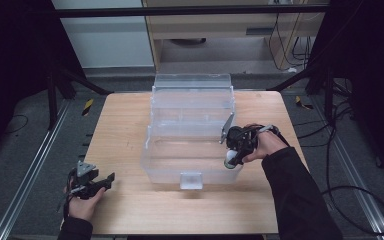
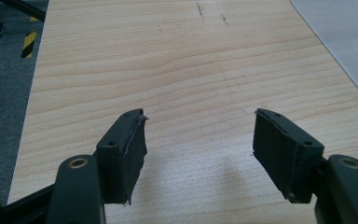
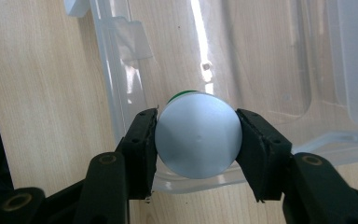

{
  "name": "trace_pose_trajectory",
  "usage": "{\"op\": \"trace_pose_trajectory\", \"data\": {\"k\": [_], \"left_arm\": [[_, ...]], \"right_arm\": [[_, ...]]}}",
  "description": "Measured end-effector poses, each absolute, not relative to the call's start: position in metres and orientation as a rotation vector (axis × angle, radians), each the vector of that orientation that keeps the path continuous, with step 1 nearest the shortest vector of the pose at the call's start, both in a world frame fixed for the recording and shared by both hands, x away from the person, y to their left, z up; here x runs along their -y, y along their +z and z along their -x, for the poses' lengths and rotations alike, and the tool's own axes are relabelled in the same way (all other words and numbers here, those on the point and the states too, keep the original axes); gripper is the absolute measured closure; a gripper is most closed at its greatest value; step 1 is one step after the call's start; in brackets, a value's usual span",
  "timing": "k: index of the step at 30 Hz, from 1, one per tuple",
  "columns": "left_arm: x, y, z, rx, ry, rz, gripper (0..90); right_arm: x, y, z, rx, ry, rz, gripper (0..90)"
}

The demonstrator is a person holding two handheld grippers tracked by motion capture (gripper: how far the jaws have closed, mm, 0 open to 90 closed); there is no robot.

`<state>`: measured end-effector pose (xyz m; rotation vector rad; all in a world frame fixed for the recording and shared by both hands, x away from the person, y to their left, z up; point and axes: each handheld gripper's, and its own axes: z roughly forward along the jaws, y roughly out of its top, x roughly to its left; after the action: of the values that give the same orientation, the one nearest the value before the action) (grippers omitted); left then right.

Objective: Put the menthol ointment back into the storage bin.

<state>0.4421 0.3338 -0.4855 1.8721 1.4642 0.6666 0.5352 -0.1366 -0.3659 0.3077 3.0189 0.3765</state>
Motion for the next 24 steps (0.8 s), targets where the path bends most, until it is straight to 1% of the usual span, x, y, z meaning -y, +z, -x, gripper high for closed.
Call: {"op": "trace_pose_trajectory", "data": {"k": [24], "left_arm": [[-0.334,-0.486,-0.442,-1.466,0.669,-1.874,33.8]], "right_arm": [[0.142,-0.39,-0.539,-3.045,0.35,-0.335,50.3]]}}
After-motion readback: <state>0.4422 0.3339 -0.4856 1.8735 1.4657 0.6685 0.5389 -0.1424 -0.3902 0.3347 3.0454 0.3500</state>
